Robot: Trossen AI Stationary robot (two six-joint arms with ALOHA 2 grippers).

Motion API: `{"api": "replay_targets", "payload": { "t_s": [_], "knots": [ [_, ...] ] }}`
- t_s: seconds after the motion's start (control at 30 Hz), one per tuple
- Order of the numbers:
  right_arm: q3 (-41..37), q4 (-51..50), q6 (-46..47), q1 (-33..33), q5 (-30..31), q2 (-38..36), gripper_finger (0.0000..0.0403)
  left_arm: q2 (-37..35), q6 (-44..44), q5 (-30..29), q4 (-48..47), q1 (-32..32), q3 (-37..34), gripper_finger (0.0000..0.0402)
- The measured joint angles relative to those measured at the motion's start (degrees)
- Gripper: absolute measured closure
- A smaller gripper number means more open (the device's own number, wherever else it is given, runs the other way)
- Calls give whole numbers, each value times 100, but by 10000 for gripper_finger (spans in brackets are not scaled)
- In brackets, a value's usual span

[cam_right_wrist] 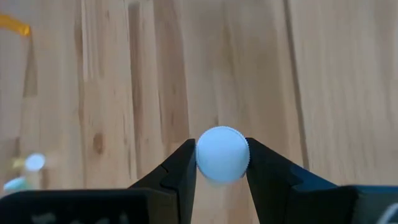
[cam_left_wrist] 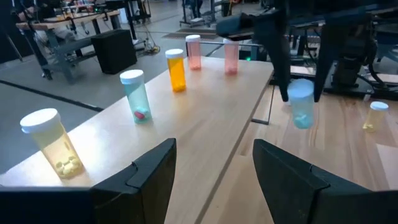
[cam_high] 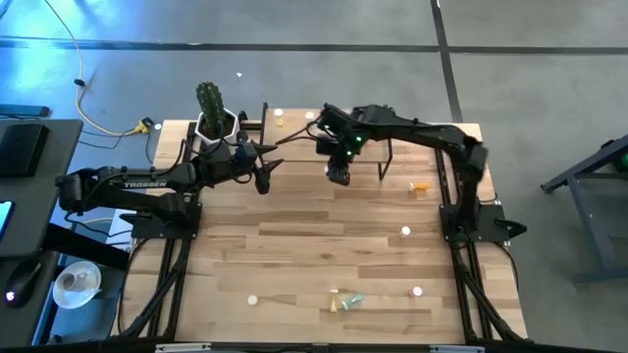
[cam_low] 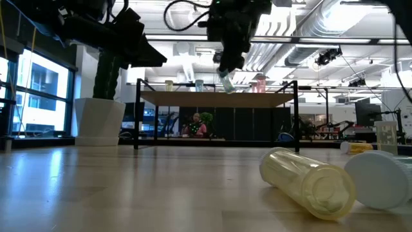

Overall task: Pick and place medicine bottles onto shelf by color
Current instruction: Put the top blue pill bottle on the shelf aligned with the other blue pill bottle

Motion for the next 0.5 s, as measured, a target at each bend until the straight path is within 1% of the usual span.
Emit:
{"api": "replay_targets", "payload": {
  "t_s": [0.1, 0.17, 0.27, 0.33, 0.4, 0.5],
  "knots": [
    [-975, 1065, 18, 3, 21, -592, 293, 0, -62, 2, 7, 0, 0, 199],
    [-1562, 2019, 130, -32, 49, -957, 293, 0, -105, 4, 9, 0, 0, 199],
    [-2211, 3372, 268, -77, 97, -1308, 293, 0, -105, 4, 21, 0, 0, 199],
    [-2390, 3914, 269, -124, 286, -1372, 293, 2, -105, 2, 104, 0, 0, 199],
    [-2373, 4098, 265, -187, 504, -1367, 293, 2, -105, 3, 188, 0, 0, 199],
    [-2128, 4240, 249, -297, 581, -1225, 293, 2, -81, 2, 235, 0, 0, 199]
  ]
}}
